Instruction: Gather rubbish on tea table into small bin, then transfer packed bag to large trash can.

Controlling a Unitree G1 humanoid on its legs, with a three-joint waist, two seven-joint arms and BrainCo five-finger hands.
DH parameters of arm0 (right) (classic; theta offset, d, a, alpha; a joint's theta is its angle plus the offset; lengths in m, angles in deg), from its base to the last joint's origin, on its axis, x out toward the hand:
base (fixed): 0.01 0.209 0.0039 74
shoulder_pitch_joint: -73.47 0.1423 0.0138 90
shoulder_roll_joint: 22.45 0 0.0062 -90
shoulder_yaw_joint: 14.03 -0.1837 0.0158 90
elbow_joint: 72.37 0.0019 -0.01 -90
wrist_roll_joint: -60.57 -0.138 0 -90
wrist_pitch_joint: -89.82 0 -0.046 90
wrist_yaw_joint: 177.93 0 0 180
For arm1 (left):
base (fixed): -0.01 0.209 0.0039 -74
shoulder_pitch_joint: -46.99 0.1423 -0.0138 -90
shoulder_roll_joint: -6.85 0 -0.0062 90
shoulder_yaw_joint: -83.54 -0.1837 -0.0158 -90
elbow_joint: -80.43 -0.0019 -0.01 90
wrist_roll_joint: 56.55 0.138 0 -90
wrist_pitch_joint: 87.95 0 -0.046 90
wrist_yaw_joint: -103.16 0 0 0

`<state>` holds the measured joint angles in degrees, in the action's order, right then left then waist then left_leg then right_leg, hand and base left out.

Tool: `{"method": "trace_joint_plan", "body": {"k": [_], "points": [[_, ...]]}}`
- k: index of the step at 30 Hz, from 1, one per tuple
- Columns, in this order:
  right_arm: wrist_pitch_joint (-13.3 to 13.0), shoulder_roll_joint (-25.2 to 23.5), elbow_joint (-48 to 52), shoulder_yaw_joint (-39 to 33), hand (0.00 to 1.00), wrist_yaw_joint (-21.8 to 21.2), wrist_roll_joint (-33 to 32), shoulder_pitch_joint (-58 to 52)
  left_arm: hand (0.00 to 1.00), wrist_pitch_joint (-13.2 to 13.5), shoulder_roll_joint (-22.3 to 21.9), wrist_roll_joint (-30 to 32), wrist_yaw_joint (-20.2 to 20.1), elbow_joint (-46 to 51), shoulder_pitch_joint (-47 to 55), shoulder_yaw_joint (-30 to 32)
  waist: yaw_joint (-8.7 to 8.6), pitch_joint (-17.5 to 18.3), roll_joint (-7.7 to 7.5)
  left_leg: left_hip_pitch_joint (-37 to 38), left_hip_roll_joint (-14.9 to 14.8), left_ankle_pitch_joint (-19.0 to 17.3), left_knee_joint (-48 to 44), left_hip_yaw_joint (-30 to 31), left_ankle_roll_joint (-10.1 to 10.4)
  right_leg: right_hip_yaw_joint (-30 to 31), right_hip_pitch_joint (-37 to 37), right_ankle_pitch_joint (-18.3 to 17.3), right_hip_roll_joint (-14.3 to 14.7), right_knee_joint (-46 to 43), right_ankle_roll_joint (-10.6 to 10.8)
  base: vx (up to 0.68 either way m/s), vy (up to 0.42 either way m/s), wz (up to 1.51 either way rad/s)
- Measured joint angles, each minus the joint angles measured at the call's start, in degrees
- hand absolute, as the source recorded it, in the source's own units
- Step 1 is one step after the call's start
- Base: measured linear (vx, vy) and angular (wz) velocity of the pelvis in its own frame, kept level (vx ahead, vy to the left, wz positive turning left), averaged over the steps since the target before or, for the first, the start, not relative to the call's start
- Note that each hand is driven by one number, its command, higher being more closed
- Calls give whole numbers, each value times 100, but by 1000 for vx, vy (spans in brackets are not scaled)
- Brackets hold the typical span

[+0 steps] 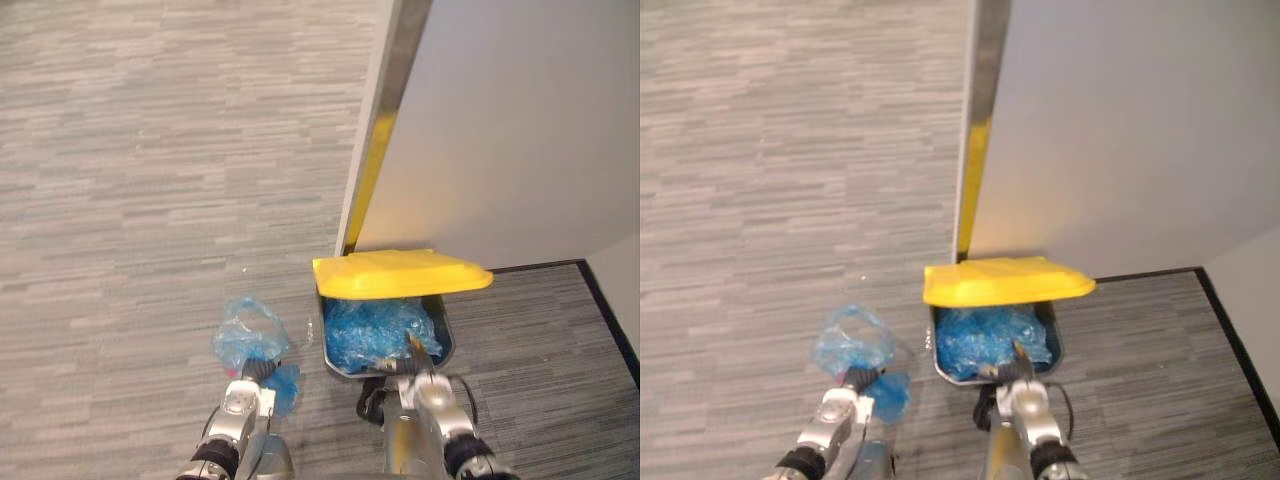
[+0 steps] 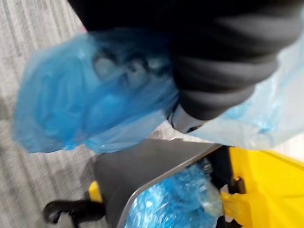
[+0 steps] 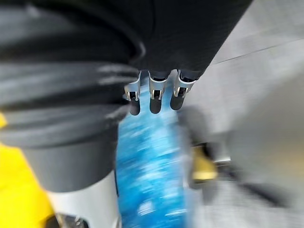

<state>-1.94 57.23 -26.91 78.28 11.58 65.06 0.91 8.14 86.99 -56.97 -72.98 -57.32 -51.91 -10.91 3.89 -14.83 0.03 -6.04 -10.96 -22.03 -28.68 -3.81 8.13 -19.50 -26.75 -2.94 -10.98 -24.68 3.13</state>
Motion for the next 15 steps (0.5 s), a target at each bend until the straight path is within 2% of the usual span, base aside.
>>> {"method": "trace_joint_plan", "body": {"k": [3, 4, 5, 10, 15], "points": [[-50, 425, 259, 21, 0, 85, -132, 740, 100, 104, 212, -255, 60, 632, -42, -210, 50, -167, 39, -295, -122, -21, -20, 5, -29, -35, -150, 1, 86, 94, 291, -81, -109, 27], [-46, 691, 253, 19, 0, 152, -240, 1071, 100, 127, 268, -375, 66, 908, -119, -297, 56, -310, 79, -381, -172, -123, 72, 42, -189, 176, -159, 37, 299, 300, 391, -103, -124, 36], [-23, 900, 241, 17, 0, 202, -299, 1367, 100, 199, 343, -468, 61, 1142, -140, -394, 72, -418, 38, -425, -157, -134, 195, 103, -211, 395, -183, 134, 439, 462, 373, -125, -136, 27], [9, 1318, 218, 51, 0, 285, -641, 2270, 100, 252, 481, -818, 33, 1611, -79, -686, 128, -522, -4, -606, -123, -37, 178, 30, -33, 561, -347, 447, 544, 725, 122, -56, -19, -14], [7, 1540, 219, 150, 0, 406, -979, 2874, 100, 346, 581, -996, -71, 2197, -87, -1110, 90, -541, -8, -606, -100, 17, 189, 33, 70, 614, -346, 513, 546, 766, 110, 23, 13, -4]]}}
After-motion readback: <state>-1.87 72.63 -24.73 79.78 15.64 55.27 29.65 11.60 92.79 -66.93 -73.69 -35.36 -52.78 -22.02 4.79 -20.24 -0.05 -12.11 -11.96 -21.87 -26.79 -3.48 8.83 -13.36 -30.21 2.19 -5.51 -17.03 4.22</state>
